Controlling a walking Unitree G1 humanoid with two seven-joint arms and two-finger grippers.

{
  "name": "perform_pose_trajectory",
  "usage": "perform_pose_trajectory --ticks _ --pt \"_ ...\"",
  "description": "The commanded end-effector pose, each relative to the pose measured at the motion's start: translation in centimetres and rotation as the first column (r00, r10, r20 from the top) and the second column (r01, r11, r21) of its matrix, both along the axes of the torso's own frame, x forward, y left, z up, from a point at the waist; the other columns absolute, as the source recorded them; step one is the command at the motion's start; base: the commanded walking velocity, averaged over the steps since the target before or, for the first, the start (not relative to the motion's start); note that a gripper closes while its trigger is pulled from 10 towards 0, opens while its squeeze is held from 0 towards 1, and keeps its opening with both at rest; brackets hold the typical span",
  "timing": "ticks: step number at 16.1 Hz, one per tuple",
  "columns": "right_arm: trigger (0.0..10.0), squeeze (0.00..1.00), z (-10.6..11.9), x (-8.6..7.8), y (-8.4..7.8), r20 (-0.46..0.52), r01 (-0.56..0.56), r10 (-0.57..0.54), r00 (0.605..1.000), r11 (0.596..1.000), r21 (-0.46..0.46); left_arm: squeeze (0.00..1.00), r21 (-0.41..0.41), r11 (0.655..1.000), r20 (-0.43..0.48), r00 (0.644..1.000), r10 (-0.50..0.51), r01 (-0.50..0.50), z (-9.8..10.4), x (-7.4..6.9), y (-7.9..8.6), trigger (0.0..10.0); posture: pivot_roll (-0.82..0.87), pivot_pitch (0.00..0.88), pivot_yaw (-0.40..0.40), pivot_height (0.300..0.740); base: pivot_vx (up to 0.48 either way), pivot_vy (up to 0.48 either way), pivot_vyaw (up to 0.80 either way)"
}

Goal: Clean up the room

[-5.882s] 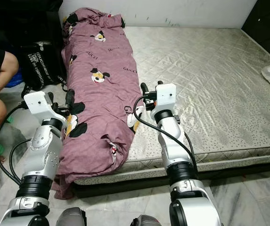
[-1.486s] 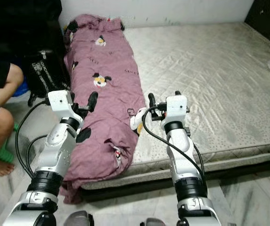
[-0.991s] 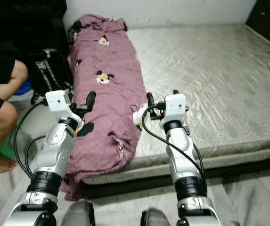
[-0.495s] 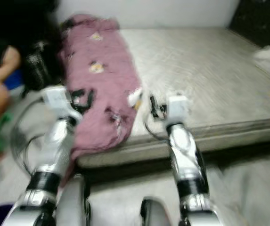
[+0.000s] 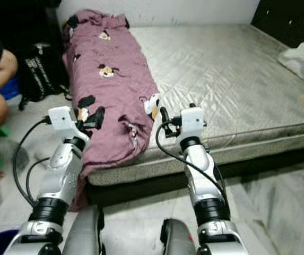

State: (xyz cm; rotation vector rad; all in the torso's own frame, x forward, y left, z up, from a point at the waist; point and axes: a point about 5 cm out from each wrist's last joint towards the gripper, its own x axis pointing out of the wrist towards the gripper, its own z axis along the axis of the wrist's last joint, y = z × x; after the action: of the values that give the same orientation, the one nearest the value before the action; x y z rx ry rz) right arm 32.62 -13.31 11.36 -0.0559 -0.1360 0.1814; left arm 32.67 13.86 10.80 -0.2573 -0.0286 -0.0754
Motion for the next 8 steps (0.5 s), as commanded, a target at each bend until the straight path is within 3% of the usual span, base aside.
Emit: perform_pose_trajectory --ticks 1,5,8 --pt "10.0 0.00 0.40 0.26 -0.14 0.013 0.000 0.000 1.000 1.000 -0.010 0.00 0.003 1.000 0.025 1.000 -0.008 0.008 0.79 0.35 -0.22 10.0 -0.07 0.000 -0.031 0.631 0.480 0.000 0.00" --pt "10.0 0.00 0.39 0.28 -0.38 0.016 0.004 -0.004 1.000 1.000 -0.017 0.00 0.004 1.000 0.022 1.000 -0.006 0.006 0.77 0.41 -0.15 10.0 -0.07 0.000 -0.030 0.631 0.480 0.000 0.00" --pt "10.0 0.00 0.40 0.34 -0.35 0.016 0.005 -0.005 1.000 1.000 -0.018 0.00 -0.004 1.000 0.014 1.000 0.003 -0.003 0.74 0.47 -0.11 10.0 -0.07 0.000 -0.030 0.631 0.094 0.000 0.00"
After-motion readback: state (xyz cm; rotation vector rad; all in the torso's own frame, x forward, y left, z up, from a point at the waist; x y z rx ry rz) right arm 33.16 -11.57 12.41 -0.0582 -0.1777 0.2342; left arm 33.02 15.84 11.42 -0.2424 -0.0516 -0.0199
